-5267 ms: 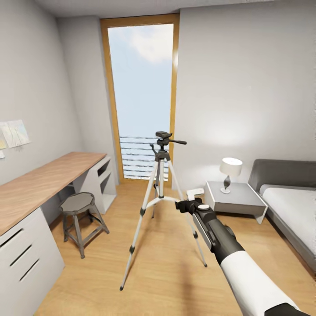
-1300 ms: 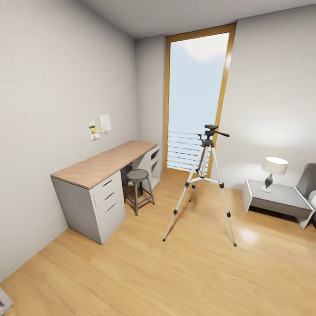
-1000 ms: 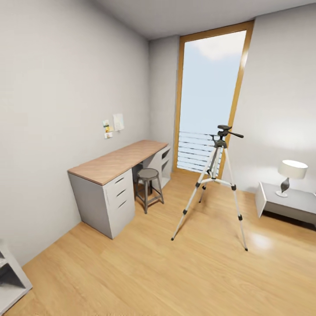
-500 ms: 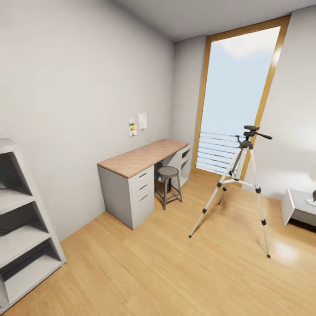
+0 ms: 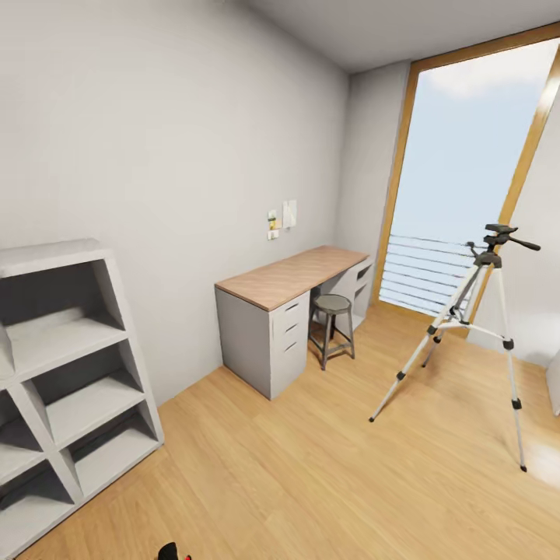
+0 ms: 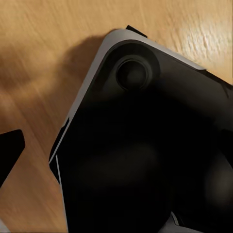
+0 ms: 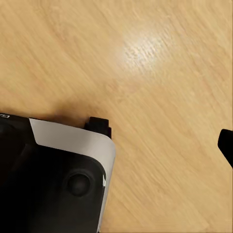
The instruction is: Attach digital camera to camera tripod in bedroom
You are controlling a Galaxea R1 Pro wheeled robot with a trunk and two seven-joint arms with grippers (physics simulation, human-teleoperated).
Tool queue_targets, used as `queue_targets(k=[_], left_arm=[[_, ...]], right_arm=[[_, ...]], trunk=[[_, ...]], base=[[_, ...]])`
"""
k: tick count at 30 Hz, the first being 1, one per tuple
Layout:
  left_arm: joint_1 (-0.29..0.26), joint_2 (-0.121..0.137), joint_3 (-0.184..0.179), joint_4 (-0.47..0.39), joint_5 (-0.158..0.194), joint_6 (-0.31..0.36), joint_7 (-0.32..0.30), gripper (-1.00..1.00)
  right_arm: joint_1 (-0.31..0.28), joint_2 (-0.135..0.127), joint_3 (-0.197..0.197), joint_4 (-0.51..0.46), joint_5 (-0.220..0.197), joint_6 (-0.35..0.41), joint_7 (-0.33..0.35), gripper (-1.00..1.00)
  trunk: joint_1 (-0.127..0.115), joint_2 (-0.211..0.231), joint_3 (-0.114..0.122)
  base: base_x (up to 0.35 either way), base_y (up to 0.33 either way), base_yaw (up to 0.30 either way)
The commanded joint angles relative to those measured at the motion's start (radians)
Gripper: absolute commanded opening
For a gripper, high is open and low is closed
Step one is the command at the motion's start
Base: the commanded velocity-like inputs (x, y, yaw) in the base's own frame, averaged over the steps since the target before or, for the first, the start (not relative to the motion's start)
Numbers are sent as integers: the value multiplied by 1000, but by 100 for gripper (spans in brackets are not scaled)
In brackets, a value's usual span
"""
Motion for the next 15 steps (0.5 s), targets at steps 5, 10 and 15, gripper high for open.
queue_targets(k=[5,10,15], left_arm=[[1,0,0,-2,0,0,0,100],[1,0,-3,-2,-4,0,0,100],[1,0,-5,-2,-6,0,-1,100]], right_arm=[[-2,0,6,2,-4,-12,2,100],[-2,-1,6,2,-4,-13,2,100],[-2,-1,6,2,-4,-13,3,100]], trunk=[[0,-1,-1],[0,-1,-1],[0,-1,-1]], base=[[4,332,11],[64,341,2],[94,342,1]])
